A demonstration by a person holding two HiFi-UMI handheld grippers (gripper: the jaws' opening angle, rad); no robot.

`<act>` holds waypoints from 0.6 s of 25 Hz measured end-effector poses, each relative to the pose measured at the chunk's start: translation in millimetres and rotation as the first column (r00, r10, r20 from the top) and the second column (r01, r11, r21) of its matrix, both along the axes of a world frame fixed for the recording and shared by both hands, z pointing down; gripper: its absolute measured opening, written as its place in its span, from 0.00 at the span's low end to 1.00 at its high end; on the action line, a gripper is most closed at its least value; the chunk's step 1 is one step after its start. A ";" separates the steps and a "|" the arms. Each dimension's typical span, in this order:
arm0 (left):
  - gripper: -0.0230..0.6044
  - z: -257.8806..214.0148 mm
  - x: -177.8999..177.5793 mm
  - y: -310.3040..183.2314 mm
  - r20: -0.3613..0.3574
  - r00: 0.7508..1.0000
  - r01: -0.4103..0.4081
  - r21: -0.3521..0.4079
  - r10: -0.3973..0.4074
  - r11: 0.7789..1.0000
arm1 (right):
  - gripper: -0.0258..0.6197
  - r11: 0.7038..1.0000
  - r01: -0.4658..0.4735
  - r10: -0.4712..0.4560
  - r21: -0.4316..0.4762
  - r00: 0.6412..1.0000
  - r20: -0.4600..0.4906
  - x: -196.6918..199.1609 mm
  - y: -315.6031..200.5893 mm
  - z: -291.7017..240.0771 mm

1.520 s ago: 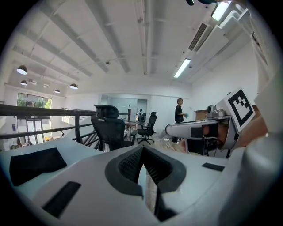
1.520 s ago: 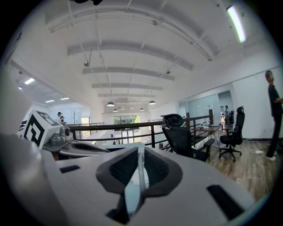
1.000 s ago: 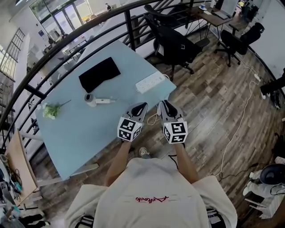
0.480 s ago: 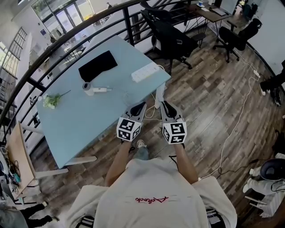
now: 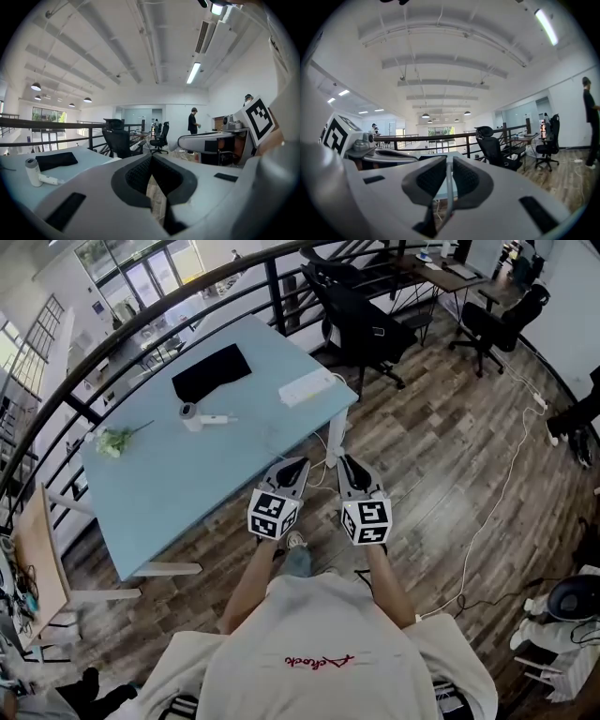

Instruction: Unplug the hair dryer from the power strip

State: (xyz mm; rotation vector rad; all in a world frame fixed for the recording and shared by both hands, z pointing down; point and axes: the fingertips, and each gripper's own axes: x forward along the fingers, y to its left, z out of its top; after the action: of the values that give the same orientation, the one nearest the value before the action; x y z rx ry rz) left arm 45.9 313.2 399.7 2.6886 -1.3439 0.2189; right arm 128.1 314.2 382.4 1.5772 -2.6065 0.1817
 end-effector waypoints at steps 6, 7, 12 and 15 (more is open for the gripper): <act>0.05 -1.4 -1.4 20.8 0.000 1.000 0.015 0.004 -0.015 1.000 | 0.12 1.000 0.015 -0.015 0.007 1.000 0.001 -2.6 20.4 -2.0; 0.05 -1.8 -1.4 23.0 0.000 1.000 0.017 0.005 -0.017 1.000 | 0.12 1.000 0.017 -0.017 0.007 1.000 0.000 -3.1 22.7 -2.2; 0.05 -3.3 0.6 32.9 -0.002 1.000 0.023 0.009 -0.023 1.000 | 0.12 1.000 0.024 -0.024 0.009 1.000 -0.004 -1.9 32.9 -2.5; 0.05 -3.8 2.5 37.8 0.001 1.000 0.021 0.015 -0.021 1.000 | 0.12 1.000 0.024 -0.024 0.013 1.000 -0.003 -0.3 37.8 -2.2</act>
State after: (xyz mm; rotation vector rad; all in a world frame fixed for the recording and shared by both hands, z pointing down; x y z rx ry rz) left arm 48.4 351.0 396.0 2.6854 -1.3795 0.2087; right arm 127.8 352.0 380.2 1.5482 -2.6288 0.1608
